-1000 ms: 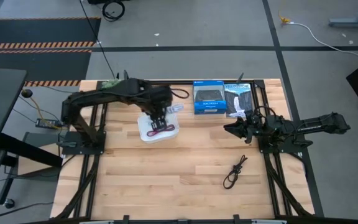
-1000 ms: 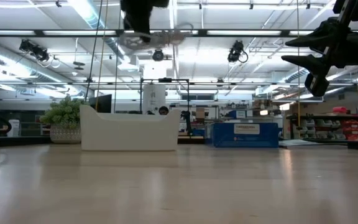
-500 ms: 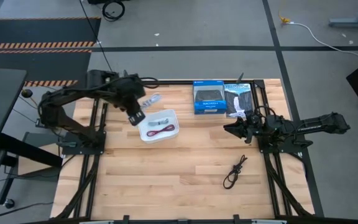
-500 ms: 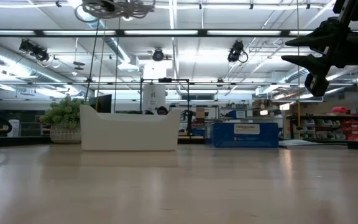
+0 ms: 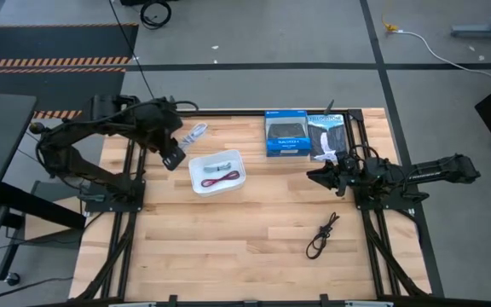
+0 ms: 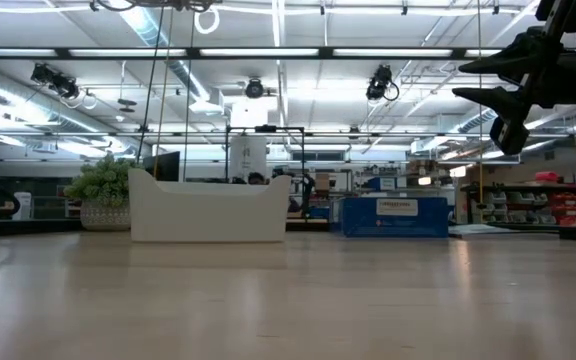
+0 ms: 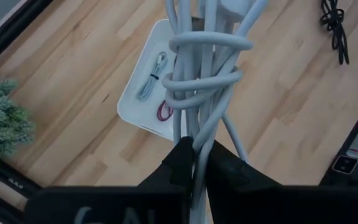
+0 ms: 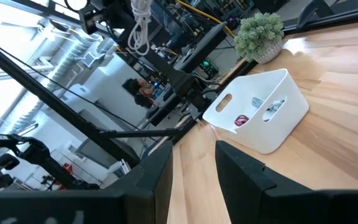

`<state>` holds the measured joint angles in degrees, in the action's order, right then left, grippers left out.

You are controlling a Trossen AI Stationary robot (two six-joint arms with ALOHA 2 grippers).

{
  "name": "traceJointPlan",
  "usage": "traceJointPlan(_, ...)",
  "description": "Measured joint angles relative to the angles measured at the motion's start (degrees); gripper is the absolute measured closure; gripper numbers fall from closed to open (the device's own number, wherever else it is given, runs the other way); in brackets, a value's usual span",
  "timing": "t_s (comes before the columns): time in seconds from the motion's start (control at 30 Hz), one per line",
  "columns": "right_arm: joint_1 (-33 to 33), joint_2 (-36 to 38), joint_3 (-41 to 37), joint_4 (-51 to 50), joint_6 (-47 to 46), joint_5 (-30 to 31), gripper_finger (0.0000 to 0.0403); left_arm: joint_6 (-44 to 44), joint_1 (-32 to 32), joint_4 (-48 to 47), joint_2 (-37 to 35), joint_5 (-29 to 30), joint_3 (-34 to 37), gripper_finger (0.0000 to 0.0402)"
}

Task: Pick and place USB-C Cables
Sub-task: Put the white cable charger into the white bin

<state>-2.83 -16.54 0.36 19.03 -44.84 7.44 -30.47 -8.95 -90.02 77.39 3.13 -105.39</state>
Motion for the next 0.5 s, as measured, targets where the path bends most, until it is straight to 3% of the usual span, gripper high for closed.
traceJointPlan(0.33, 0.0, 0.0, 0.0, -0.1, 0.0, 0.0, 0.0275, 5.7, 0.0, 2.9, 4.5, 2.3, 0.0, 0.0372)
traceJointPlan(0.5, 0.0, 0.0, 0.0, -0.1, 0.0, 0.0, 0.0275, 10.3, 0.0, 2.9, 10.4, -1.0, 0.0, 0.0373)
